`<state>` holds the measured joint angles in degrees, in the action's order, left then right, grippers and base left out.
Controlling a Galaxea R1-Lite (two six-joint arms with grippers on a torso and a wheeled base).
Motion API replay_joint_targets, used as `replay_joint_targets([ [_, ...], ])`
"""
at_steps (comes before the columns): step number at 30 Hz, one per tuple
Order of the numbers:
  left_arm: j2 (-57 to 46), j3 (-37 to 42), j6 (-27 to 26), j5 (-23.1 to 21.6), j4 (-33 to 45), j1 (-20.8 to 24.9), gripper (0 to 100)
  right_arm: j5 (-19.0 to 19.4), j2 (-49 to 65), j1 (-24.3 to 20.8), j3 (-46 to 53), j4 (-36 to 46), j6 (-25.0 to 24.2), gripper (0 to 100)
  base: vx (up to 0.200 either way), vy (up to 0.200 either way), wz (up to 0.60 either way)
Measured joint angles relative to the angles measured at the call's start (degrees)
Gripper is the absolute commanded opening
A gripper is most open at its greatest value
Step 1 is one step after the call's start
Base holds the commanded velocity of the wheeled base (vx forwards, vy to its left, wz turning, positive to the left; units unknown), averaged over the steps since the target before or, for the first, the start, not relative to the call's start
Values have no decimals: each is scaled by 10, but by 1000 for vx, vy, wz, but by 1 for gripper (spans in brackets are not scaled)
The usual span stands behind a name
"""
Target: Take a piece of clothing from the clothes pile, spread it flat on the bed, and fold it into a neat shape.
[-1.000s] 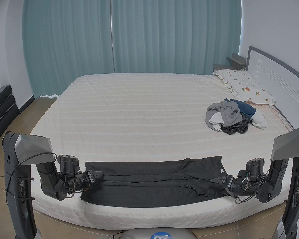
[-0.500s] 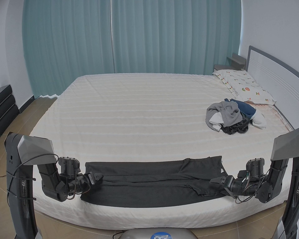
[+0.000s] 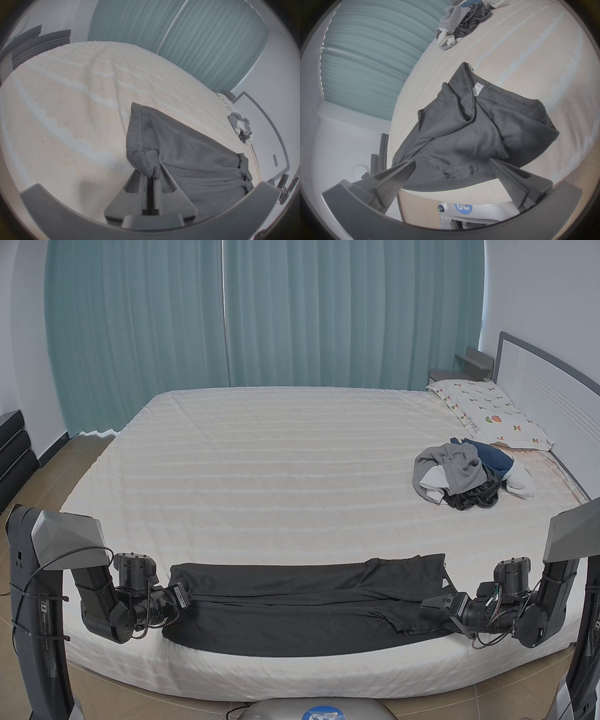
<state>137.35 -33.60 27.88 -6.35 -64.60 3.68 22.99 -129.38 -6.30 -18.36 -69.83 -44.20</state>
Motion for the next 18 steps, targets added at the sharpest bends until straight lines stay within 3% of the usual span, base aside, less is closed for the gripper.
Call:
replay_joint_targets([
  [7,-13,2,-1,-3,-1,-20,0,0,0,0,0,0,0,100,0,0,0],
  [18,-34,14,-1,-43,-2,-44,0,0,0,-1,0,0,0,100,0,0,0],
])
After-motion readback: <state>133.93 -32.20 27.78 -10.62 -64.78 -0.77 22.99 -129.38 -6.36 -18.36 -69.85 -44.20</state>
